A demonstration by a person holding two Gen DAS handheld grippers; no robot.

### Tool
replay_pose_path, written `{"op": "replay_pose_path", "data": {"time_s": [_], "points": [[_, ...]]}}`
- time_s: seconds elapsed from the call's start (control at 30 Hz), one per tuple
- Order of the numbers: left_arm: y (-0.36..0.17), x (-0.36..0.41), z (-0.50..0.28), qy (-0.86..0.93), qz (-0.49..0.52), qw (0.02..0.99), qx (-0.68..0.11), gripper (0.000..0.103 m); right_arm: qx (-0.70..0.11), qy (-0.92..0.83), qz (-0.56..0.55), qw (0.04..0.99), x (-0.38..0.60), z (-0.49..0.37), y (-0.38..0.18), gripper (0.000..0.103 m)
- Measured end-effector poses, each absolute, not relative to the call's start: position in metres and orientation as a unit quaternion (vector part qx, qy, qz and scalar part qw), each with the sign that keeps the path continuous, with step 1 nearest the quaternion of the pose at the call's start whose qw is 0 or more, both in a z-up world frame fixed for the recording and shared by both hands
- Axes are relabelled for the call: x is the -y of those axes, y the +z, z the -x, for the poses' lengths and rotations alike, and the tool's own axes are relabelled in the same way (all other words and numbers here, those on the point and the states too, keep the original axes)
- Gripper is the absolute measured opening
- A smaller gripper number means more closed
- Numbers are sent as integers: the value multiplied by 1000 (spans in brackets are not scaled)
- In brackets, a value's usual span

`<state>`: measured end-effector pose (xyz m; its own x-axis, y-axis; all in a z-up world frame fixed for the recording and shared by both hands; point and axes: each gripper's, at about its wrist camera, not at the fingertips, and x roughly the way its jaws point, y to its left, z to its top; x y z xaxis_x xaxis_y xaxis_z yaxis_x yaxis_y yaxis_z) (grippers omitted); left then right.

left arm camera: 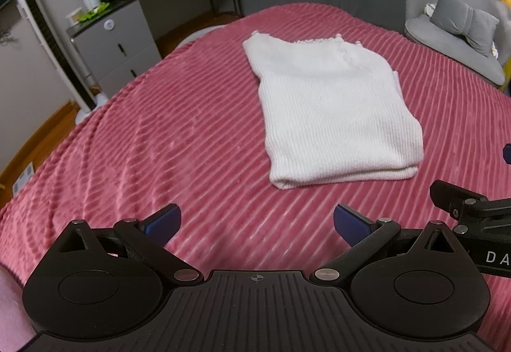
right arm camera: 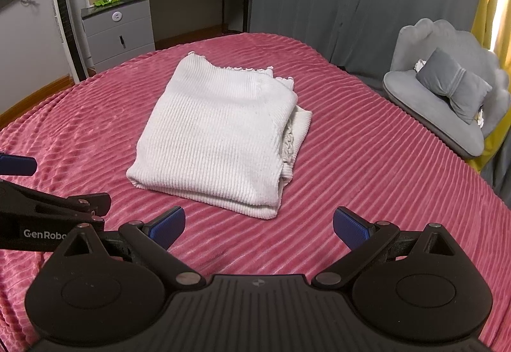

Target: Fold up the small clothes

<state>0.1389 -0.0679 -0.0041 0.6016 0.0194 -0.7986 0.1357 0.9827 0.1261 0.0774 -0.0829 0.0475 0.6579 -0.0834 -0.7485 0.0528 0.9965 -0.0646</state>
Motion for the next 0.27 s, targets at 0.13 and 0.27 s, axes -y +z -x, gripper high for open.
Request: {"op": "replay_pose_path", "data": {"time_s": [0.13, 0.27], "points": [[-5, 68, -138, -35, -87, 890, -447, 103, -410, -39, 18, 911, 83, -77, 48, 99], [-6, 68, -137, -36, -88, 890, -447, 103, -410, -40, 18, 911, 83, -78, 48, 99]]}}
